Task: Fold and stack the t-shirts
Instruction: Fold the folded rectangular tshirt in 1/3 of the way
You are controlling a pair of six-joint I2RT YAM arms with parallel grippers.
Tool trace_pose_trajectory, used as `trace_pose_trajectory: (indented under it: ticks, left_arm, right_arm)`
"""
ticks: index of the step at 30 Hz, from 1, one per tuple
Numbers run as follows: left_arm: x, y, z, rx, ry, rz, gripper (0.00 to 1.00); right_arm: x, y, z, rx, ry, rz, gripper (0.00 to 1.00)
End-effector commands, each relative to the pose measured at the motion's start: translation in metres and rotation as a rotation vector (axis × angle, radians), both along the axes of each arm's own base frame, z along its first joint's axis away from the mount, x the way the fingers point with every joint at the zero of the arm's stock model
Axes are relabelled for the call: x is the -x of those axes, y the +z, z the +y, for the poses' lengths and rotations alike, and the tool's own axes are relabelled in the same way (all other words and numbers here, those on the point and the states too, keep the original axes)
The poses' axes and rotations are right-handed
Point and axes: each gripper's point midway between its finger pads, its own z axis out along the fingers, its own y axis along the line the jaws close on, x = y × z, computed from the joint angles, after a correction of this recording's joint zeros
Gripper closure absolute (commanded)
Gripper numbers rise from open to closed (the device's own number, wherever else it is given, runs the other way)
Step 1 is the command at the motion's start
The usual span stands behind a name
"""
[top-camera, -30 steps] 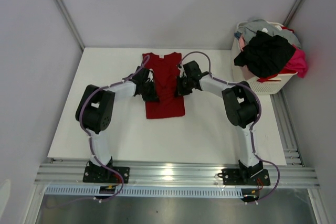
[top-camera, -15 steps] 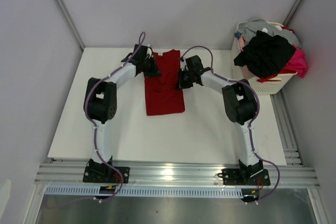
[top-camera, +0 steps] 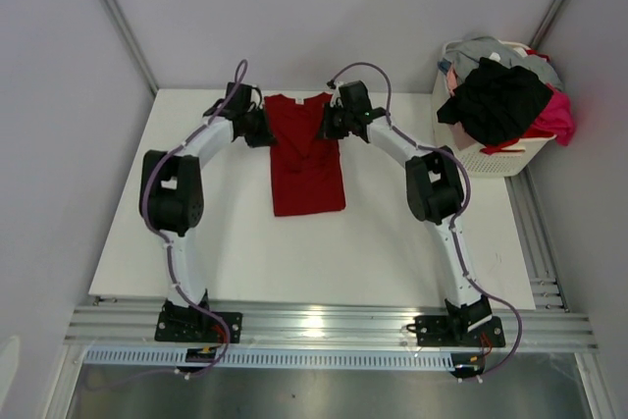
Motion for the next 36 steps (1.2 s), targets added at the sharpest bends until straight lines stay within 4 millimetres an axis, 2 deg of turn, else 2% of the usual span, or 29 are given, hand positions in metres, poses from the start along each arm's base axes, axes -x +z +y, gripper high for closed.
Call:
trace_pose_trajectory:
  ticks: [1, 2, 3, 4, 5, 6, 7, 10, 11, 12, 13, 14, 15, 16, 17, 18, 19, 20, 22, 23, 24, 26, 28, 29, 33, 34, 35, 36]
  left_arm:
    - [0.019, 0.056, -0.014, 0.066, -0.082, -0.124, 0.99]
    - [0.021, 0.058, -0.018, 0.081, -0.088, -0.135, 0.99]
    - [0.034, 0.046, -0.019, 0.083, -0.093, -0.103, 0.99]
    - [0.039, 0.044, -0.026, 0.097, -0.104, -0.095, 0.99]
    - [0.052, 0.026, -0.027, 0.097, -0.109, -0.053, 0.99]
    - [0.055, 0.028, -0.032, 0.107, -0.124, -0.06, 1.0]
    - [0.062, 0.023, -0.041, 0.114, -0.145, -0.052, 1.0]
    - [0.076, 0.01, -0.049, 0.111, -0.16, -0.012, 0.99]
    - [0.083, 0.001, -0.052, 0.101, -0.161, 0.006, 0.99]
    - [0.081, 0.001, -0.054, 0.106, -0.16, -0.007, 1.0]
    - [0.083, -0.006, -0.054, 0.112, -0.149, 0.01, 0.99]
    - [0.081, -0.009, -0.055, 0.114, -0.146, 0.01, 1.0]
    - [0.079, -0.011, -0.054, 0.108, -0.146, 0.007, 1.0]
    - [0.077, -0.019, -0.054, 0.101, -0.146, 0.018, 1.0]
    - [0.068, -0.014, -0.055, 0.095, -0.144, 0.0, 1.0]
    - [0.065, -0.017, -0.055, 0.087, -0.146, 0.001, 1.0]
    - [0.065, -0.022, -0.055, 0.078, -0.146, 0.018, 1.0]
    - [0.054, -0.023, -0.057, 0.073, -0.146, 0.013, 1.0]
    - [0.048, -0.027, -0.058, 0.06, -0.149, 0.024, 0.99]
    - [0.046, -0.039, -0.056, 0.05, -0.143, 0.047, 1.0]
    - [0.041, -0.039, -0.057, 0.045, -0.137, 0.043, 1.0]
    - [0.034, -0.041, -0.055, 0.039, -0.125, 0.038, 0.99]
    - [0.02, -0.031, -0.052, 0.035, -0.097, 0.016, 0.99]
    - [0.024, -0.037, -0.047, 0.021, -0.085, 0.059, 1.0]
    - [0.005, -0.03, -0.039, -0.002, -0.045, 0.053, 0.99]
    - [-0.003, -0.023, -0.036, 0.001, -0.032, 0.034, 1.0]
    - [-0.017, -0.006, -0.037, 0.009, -0.029, -0.012, 1.0]
    - [-0.021, -0.003, -0.035, 0.0, -0.029, -0.015, 1.0]
  right_arm:
    - [-0.019, 0.005, 0.004, -0.044, -0.023, -0.007, 1.0]
    - [-0.021, 0.004, 0.004, -0.047, -0.026, -0.003, 1.0]
    - [-0.023, 0.008, 0.004, -0.048, -0.028, -0.007, 1.0]
    - [-0.022, 0.009, 0.001, -0.041, -0.034, 0.001, 1.0]
    - [-0.021, 0.014, 0.0, -0.039, -0.035, -0.002, 1.0]
    - [-0.021, 0.017, -0.001, -0.039, -0.034, -0.01, 1.0]
    - [-0.021, 0.038, -0.003, -0.041, -0.033, -0.052, 1.0]
    - [-0.016, 0.061, -0.01, -0.019, -0.031, -0.087, 1.0]
    - [-0.013, 0.082, -0.012, -0.025, -0.027, -0.118, 1.0]
    - [-0.01, 0.089, -0.013, -0.015, -0.016, -0.132, 1.0]
    - [-0.002, 0.087, -0.015, 0.004, -0.007, -0.12, 1.0]
    - [0.003, 0.106, -0.018, 0.006, -0.008, -0.154, 1.0]
    - [0.008, 0.107, -0.021, 0.024, 0.001, -0.159, 1.0]
    - [0.017, 0.098, -0.024, 0.042, 0.004, -0.139, 1.0]
    - [0.024, 0.099, -0.024, 0.046, 0.01, -0.136, 1.0]
    - [0.03, 0.113, -0.026, 0.036, 0.01, -0.161, 1.0]
    - [0.035, 0.113, -0.028, 0.041, 0.005, -0.161, 1.0]
    - [0.049, 0.109, -0.031, 0.051, 0.007, -0.149, 1.0]
    - [0.056, 0.105, -0.034, 0.056, -0.001, -0.155, 1.0]
    - [0.064, 0.093, -0.037, 0.071, -0.004, -0.127, 1.0]
    - [0.068, 0.096, -0.038, 0.067, -0.006, -0.128, 1.0]
    - [0.076, 0.085, -0.042, 0.08, -0.009, -0.097, 1.0]
    - [0.082, 0.087, -0.043, 0.078, -0.009, -0.096, 1.0]
    - [0.084, 0.085, -0.043, 0.08, -0.011, -0.092, 1.0]
    - [0.101, 0.083, -0.043, 0.083, -0.009, -0.078, 1.0]
    - [0.104, 0.084, -0.042, 0.085, -0.005, -0.083, 1.0]
    - [0.106, 0.082, -0.042, 0.086, -0.007, -0.079, 1.0]
    - [0.108, 0.079, -0.042, 0.09, -0.007, -0.074, 1.0]
